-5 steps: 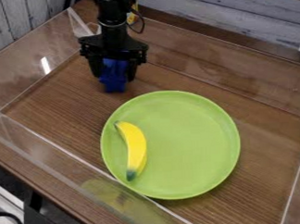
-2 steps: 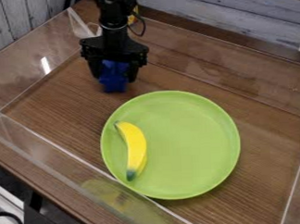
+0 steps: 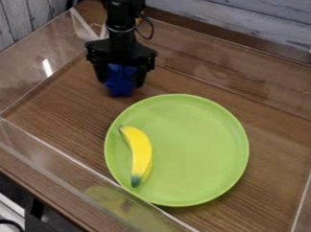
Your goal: Put the blue object in the green plate
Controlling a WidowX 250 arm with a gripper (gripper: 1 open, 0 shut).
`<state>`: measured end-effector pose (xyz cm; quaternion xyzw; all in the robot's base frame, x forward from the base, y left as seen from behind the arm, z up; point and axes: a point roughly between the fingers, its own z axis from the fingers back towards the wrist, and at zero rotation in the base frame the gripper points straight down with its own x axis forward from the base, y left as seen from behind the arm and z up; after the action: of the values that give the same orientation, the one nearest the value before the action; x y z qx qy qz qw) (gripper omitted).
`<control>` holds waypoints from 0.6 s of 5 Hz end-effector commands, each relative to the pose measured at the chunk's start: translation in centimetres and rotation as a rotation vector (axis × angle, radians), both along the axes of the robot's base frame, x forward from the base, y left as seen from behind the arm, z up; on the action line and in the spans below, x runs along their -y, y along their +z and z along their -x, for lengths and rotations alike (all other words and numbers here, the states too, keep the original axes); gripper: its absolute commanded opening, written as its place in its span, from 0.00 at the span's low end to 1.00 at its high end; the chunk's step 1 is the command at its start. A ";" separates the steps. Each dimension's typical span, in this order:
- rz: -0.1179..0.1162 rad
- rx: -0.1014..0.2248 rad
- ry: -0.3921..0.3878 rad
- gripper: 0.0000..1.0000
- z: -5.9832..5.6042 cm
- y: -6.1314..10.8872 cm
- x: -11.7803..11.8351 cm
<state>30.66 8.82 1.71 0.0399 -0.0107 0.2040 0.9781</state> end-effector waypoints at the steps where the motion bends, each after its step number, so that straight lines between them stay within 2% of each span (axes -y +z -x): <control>1: 0.015 -0.072 -0.055 1.00 1.4 -1.2 2.1; 3: 0.009 -0.086 -0.053 1.00 1.7 -0.9 1.9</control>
<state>30.28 8.14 1.83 0.0458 0.0033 0.1898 0.9807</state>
